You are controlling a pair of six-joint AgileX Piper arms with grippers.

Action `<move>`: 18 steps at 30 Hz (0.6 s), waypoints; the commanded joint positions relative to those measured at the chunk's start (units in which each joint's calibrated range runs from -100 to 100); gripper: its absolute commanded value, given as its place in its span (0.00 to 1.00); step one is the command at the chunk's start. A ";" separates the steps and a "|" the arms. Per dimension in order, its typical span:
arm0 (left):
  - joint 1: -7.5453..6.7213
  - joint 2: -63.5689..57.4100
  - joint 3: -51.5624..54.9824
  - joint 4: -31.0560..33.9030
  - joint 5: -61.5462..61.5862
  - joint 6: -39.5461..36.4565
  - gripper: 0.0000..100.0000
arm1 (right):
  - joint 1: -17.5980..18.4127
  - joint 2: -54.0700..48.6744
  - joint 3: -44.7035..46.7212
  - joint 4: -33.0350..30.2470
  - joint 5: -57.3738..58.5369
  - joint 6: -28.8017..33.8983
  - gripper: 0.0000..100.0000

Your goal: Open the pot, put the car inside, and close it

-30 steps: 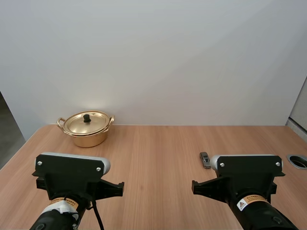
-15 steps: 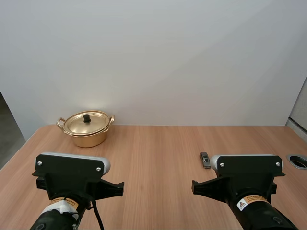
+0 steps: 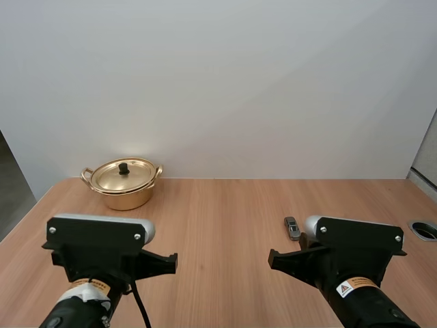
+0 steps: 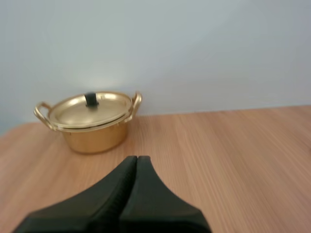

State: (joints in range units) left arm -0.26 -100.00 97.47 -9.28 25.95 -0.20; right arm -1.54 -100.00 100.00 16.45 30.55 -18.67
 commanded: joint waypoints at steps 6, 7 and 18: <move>0.01 0.00 -21.32 3.41 -7.40 0.63 0.00 | 0.01 0.00 -9.88 -24.35 -1.41 0.00 0.00; 0.01 0.00 -24.02 3.02 -1.98 -0.11 0.00 | 0.01 0.00 -12.34 -27.13 -1.41 0.00 0.00; 0.39 0.00 -35.37 6.39 41.09 -4.18 0.00 | 0.01 0.00 -34.04 -25.48 17.38 0.36 0.00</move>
State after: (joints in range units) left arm 0.13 -99.99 63.54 -3.93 24.42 -4.57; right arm -1.54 -100.00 70.77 -11.40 46.14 -18.17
